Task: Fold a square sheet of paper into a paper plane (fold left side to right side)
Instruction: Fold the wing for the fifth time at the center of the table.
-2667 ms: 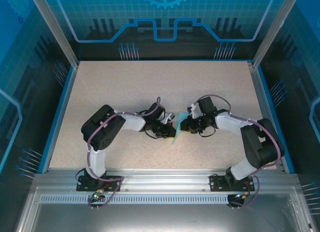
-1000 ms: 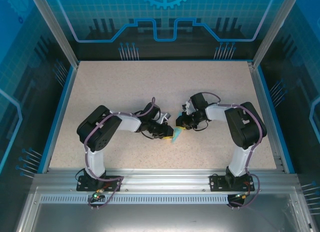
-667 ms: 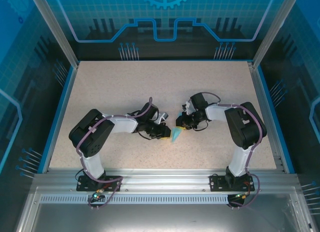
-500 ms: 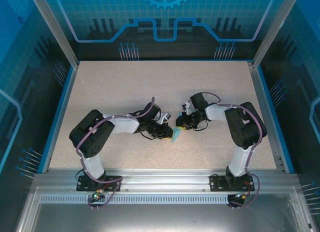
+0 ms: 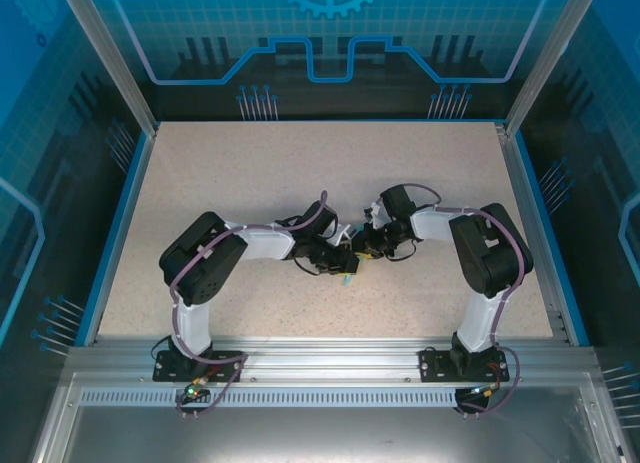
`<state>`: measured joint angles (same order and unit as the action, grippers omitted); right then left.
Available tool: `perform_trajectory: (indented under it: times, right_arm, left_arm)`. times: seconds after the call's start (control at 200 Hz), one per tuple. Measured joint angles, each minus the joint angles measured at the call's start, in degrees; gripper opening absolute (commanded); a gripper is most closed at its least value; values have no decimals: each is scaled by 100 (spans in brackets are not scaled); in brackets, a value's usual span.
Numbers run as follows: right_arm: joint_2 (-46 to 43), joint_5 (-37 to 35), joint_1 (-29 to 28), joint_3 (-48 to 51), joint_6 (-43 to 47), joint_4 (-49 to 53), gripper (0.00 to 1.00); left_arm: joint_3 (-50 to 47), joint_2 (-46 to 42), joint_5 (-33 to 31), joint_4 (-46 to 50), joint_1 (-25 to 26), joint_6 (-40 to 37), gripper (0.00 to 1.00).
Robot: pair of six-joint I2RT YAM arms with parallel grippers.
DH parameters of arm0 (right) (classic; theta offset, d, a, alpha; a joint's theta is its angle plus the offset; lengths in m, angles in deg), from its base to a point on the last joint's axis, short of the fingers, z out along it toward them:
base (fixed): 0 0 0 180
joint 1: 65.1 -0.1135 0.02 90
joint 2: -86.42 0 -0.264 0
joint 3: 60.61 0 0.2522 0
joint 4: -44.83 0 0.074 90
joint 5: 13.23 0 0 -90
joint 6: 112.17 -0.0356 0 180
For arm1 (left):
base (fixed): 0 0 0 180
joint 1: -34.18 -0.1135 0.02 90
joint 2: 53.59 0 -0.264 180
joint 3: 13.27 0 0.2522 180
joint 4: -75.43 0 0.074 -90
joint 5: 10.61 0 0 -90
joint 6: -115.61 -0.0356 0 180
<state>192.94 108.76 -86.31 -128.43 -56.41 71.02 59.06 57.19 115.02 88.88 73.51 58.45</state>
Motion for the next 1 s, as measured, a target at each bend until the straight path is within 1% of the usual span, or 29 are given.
perform_trajectory:
  times: [0.765, 1.0]
  right_arm:
    - [50, 0, 35, -118, 179, 199, 18]
    - [131, 26, 273, -256, 354, 378, 17]
  left_arm:
    - [-111, 116, -223, 2, 26, -42, 16]
    - [-136, 87, -339, 0, 59, -44, 14]
